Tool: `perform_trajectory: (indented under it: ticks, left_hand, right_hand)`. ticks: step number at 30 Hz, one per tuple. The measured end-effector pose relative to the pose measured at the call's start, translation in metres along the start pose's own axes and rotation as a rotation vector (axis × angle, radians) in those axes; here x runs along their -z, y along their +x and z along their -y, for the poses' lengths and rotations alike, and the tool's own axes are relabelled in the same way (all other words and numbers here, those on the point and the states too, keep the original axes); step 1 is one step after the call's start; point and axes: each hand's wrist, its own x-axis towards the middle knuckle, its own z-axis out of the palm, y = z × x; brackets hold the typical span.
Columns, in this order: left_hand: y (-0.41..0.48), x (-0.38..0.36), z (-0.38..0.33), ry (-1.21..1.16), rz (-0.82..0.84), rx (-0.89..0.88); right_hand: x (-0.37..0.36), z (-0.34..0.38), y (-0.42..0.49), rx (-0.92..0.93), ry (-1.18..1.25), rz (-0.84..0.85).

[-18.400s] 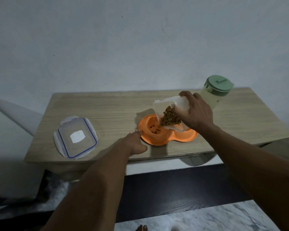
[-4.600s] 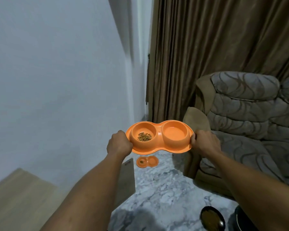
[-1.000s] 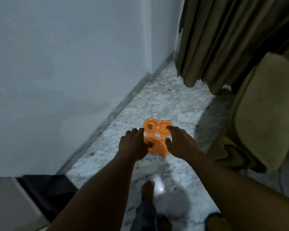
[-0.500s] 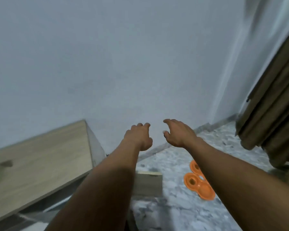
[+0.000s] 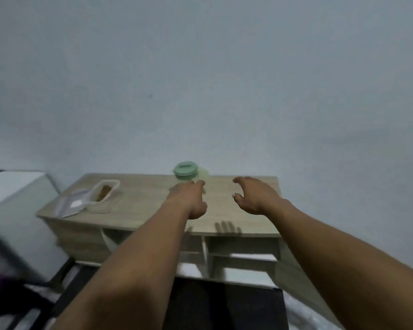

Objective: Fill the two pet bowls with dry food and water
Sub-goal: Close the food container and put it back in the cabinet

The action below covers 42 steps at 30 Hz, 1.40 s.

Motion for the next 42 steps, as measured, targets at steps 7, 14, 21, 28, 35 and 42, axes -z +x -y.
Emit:
perform_trajectory:
  ticks: [7, 14, 21, 28, 35, 42]
  left_hand:
    - [-0.064, 0.019, 0.179, -0.045, -0.018, 0.265]
    - [-0.055, 0.006, 0.286, -0.059, -0.007, 0.380]
    - [0.011, -0.007, 0.383, -0.096, 0.024, 0.421]
    - [0.057, -0.019, 0.480, -0.118, 0.076, 0.541]
    - [0.089, -0.043, 0.573, -0.129, 0.135, 0.553]
    - [0.125, -0.082, 0.674, -0.169, 0.192, 0.419]
  right_hand:
    - [-0.051, 0.183, 0.048, 0.272, -0.008, 0.067]
    - [-0.102, 0.271, 0.112, 0.361, -0.046, 0.131]
    - [-0.154, 0.319, 0.218, 0.359, -0.009, 0.185]
    - [-0.205, 0.384, 0.298, 0.455, -0.043, 0.205]
    - [-0.261, 0.452, 0.349, 0.500, -0.056, 0.234]
    - [-0.322, 0.521, 0.391, 0.469, -0.157, 0.243]
